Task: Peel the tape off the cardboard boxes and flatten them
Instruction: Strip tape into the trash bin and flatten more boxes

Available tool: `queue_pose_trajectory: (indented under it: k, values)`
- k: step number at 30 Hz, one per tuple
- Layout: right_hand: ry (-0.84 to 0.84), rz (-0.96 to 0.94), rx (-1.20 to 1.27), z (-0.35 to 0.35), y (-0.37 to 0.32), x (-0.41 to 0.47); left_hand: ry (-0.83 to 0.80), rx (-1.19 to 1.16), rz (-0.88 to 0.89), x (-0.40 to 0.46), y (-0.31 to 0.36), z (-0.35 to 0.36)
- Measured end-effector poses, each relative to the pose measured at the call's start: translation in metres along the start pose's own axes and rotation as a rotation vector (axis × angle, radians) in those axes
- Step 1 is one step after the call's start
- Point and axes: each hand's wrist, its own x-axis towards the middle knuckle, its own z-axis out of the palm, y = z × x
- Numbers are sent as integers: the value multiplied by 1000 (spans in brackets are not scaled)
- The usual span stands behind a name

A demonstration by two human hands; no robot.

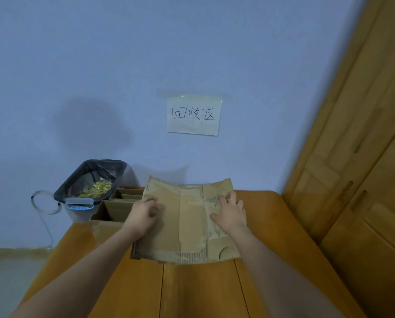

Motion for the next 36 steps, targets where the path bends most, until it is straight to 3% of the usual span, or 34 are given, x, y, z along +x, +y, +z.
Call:
queue_pose_trajectory:
  k: [13,22,36]
  values:
    - [-56,-95,35,-37,-12,115,-145,192,-20,120,-19,-17]
    - [-85,2,72,-27,-6,182,-230,264,-4,184,-24,8]
    - [-47,-91,202,-18,22,336,-141,281,-64,336,-24,24]
